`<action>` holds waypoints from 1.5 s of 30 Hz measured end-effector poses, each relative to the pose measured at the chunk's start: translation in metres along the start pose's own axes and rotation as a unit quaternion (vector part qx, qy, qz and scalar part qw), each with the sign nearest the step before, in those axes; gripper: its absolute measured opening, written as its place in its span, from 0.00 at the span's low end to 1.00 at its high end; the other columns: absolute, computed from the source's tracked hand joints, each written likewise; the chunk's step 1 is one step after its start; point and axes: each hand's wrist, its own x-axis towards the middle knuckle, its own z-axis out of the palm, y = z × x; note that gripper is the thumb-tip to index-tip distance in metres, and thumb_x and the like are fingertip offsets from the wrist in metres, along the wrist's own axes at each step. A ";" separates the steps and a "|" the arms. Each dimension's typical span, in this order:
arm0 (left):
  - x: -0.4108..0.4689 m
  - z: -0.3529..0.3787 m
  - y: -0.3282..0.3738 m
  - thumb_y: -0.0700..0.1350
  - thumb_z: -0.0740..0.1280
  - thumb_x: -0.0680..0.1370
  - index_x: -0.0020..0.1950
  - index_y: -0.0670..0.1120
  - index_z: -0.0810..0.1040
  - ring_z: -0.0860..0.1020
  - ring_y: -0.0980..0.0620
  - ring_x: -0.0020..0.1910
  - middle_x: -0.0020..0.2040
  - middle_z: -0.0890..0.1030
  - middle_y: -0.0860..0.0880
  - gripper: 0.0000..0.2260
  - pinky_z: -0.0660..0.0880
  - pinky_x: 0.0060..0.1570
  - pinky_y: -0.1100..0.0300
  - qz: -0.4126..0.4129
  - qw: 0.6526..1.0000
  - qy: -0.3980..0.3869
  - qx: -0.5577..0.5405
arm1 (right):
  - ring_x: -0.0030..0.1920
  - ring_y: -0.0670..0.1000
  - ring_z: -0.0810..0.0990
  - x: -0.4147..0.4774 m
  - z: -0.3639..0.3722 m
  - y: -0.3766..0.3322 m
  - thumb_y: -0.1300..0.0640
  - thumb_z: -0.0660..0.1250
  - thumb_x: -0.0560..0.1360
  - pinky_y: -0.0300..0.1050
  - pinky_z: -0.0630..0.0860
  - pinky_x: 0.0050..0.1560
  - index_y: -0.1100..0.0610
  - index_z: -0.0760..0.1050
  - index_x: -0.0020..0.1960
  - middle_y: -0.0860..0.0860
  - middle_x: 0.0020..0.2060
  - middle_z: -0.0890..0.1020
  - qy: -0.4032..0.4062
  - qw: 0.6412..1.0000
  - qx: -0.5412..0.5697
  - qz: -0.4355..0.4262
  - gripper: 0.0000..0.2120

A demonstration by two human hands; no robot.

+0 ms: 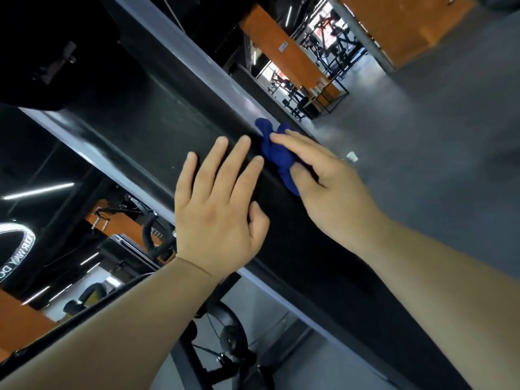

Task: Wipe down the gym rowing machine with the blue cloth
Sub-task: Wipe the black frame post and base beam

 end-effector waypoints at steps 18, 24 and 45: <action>-0.034 0.016 0.075 0.47 0.55 0.78 0.71 0.43 0.74 0.66 0.44 0.74 0.72 0.73 0.45 0.23 0.54 0.75 0.39 0.135 0.985 -0.108 0.000 | 0.73 0.33 0.58 -0.126 -0.024 0.060 0.65 0.56 0.82 0.17 0.54 0.61 0.41 0.68 0.72 0.35 0.71 0.63 0.066 0.990 -0.007 0.128 0.25; -0.049 0.024 0.110 0.49 0.56 0.79 0.71 0.42 0.73 0.65 0.43 0.74 0.72 0.72 0.42 0.23 0.53 0.75 0.38 0.181 0.974 -0.137 0.002 | 0.75 0.42 0.62 -0.239 -0.052 0.124 0.67 0.55 0.80 0.17 0.52 0.61 0.40 0.71 0.68 0.39 0.73 0.66 0.201 0.904 -0.071 0.372 0.26; -0.057 0.035 0.158 0.49 0.54 0.79 0.70 0.41 0.72 0.68 0.42 0.71 0.70 0.74 0.40 0.23 0.49 0.74 0.37 0.220 0.955 -0.198 -0.011 | 0.76 0.41 0.57 -0.202 -0.042 0.115 0.62 0.57 0.83 0.21 0.49 0.66 0.47 0.70 0.73 0.44 0.76 0.62 0.172 0.936 -0.026 0.306 0.21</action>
